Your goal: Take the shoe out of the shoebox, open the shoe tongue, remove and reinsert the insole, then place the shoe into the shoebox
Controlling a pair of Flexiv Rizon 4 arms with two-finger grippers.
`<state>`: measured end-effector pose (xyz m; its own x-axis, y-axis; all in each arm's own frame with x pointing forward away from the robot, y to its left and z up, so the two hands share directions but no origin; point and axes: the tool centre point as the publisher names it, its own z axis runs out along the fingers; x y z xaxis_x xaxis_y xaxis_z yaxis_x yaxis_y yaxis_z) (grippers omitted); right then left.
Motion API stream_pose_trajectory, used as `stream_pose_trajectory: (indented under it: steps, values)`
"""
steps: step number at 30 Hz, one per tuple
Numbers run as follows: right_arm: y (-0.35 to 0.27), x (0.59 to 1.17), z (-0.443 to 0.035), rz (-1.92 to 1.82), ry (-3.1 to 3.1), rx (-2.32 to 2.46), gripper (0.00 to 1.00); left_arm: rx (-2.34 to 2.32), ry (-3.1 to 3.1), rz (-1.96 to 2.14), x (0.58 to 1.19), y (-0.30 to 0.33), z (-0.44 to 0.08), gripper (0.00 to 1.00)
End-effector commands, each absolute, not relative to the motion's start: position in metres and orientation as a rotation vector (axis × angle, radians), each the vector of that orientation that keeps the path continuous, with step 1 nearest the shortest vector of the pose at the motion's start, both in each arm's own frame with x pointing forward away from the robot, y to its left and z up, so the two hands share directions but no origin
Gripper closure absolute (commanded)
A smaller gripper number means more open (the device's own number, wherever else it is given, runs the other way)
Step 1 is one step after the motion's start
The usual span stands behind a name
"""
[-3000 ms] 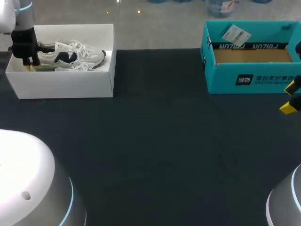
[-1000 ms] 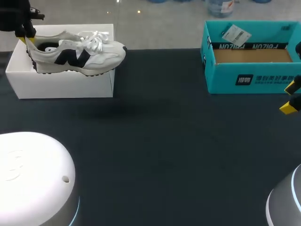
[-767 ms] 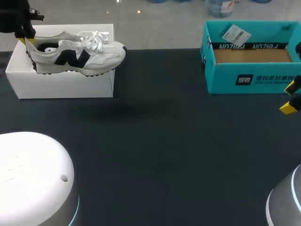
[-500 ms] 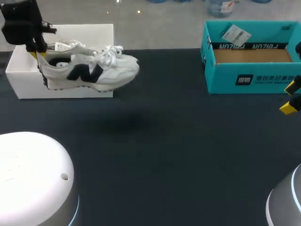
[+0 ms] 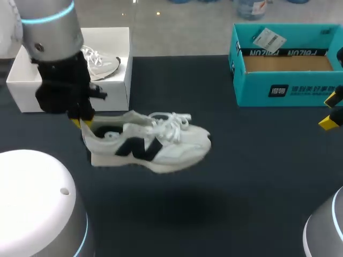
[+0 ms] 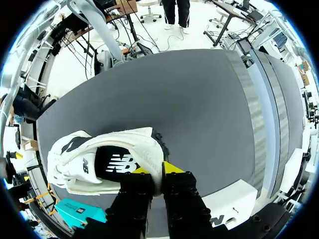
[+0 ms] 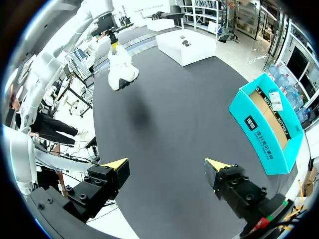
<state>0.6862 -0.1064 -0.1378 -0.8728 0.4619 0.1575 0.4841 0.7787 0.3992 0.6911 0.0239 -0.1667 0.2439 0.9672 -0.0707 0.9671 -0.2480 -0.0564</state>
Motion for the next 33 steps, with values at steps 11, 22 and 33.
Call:
stream_pose_trajectory:
  steps: [11, 22, 33]
  values:
    - [-0.106, 0.687, -0.139, -0.672, -2.914, -0.777, 0.00, -2.455, -2.047, -0.038, 0.640, -0.006, -0.186, 1.00]
    - [-0.106, 0.687, -0.139, -0.672, -2.914, -0.777, 0.00, -2.455, -2.047, -0.038, 0.640, -0.006, -0.186, 1.00]
    - [-0.106, 0.687, -0.139, -0.672, -2.914, -0.777, 0.00, -2.497, -2.019, -0.099, 0.649, -0.023, -0.203, 1.00]
